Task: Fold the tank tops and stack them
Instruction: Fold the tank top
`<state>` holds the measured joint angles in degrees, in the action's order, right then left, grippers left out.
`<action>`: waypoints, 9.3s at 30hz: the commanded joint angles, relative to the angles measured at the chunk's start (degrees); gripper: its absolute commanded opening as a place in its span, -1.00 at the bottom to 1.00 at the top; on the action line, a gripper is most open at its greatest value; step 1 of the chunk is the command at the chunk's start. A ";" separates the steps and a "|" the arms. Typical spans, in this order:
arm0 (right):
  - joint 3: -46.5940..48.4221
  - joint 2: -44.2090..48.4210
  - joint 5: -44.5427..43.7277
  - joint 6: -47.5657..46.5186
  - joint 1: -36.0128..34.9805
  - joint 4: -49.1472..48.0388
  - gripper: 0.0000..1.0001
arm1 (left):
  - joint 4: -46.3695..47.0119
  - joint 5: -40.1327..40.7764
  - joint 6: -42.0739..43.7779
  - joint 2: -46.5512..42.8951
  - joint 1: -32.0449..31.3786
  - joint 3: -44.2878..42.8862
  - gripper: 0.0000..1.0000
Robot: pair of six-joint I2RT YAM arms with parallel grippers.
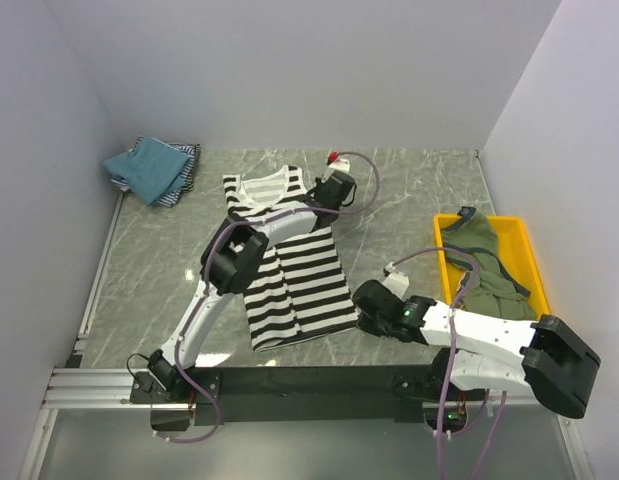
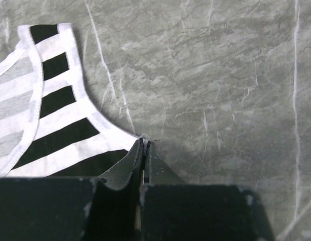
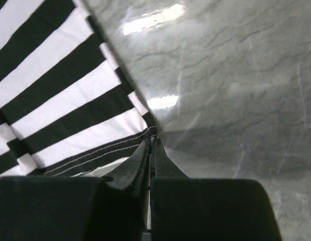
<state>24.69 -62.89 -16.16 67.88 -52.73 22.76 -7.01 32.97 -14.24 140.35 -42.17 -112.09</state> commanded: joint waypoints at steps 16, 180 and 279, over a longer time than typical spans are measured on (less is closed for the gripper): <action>20.04 -7.94 -7.40 -5.29 -13.80 8.09 -1.00 | 4.89 -9.67 -18.27 -20.99 10.08 19.71 -0.99; 16.18 -18.33 3.24 -11.72 -19.95 1.49 -0.36 | -29.11 -40.36 -54.83 -89.02 -5.80 88.10 -0.99; 13.81 -17.52 2.71 -5.65 -21.98 -2.36 -0.13 | -33.51 -38.24 -55.46 -92.10 -6.69 88.63 -0.99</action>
<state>39.42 -78.89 -13.80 61.71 -74.39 23.86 -40.42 -6.13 -69.87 48.58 -48.58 -21.82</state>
